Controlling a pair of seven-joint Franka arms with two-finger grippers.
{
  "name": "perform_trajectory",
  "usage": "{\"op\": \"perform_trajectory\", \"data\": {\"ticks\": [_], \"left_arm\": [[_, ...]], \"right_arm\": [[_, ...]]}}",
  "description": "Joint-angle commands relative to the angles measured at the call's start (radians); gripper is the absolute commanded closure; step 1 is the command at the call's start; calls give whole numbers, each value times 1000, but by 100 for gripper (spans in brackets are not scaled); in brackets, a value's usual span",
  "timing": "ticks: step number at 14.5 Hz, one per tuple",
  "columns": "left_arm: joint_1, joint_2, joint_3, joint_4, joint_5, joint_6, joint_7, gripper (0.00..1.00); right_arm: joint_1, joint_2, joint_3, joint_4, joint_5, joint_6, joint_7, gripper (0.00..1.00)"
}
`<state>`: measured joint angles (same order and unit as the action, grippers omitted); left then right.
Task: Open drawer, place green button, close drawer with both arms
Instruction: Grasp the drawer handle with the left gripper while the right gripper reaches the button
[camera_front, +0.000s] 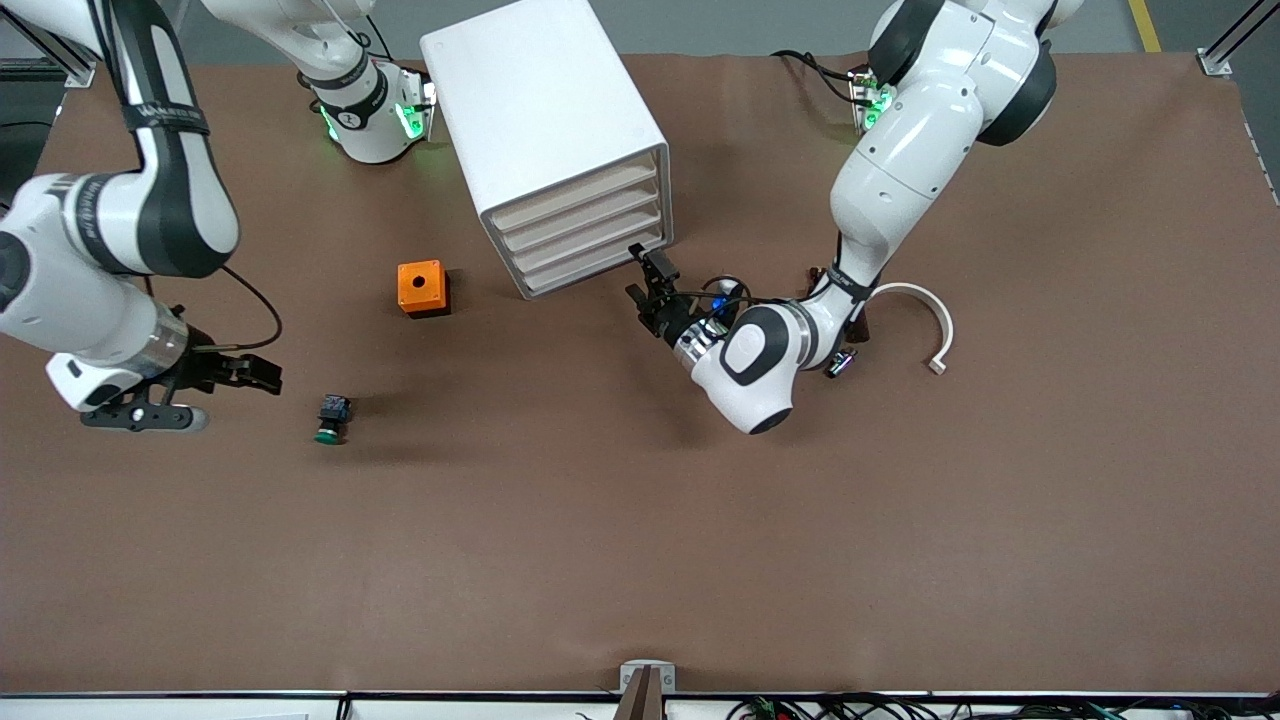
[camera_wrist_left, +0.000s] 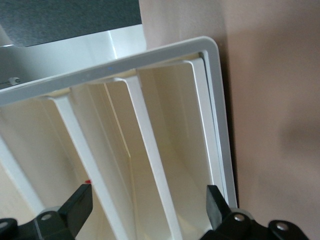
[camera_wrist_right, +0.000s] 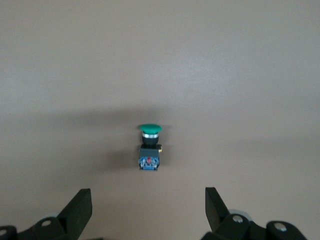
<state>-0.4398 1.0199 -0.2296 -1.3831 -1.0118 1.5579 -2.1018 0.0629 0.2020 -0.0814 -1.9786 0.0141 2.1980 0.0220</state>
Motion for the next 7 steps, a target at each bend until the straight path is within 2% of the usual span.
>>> {"op": "perform_trajectory", "data": {"ticks": [1, 3, 5, 7], "left_arm": [[-31, 23, 9, 12, -22, -31, -44, 0], [-43, 23, 9, -8, -22, -36, -60, 20], [-60, 20, 9, -19, -22, -48, -69, 32], [-74, 19, 9, -28, -22, -64, -72, 34]], "right_arm": [[3, -24, -1, -201, 9, 228, 35, 0], [5, 14, -1, -259, 9, 353, 82, 0], [5, 59, -1, -258, 14, 390, 87, 0], [6, 94, 0, -256, 26, 425, 87, 0]]}}
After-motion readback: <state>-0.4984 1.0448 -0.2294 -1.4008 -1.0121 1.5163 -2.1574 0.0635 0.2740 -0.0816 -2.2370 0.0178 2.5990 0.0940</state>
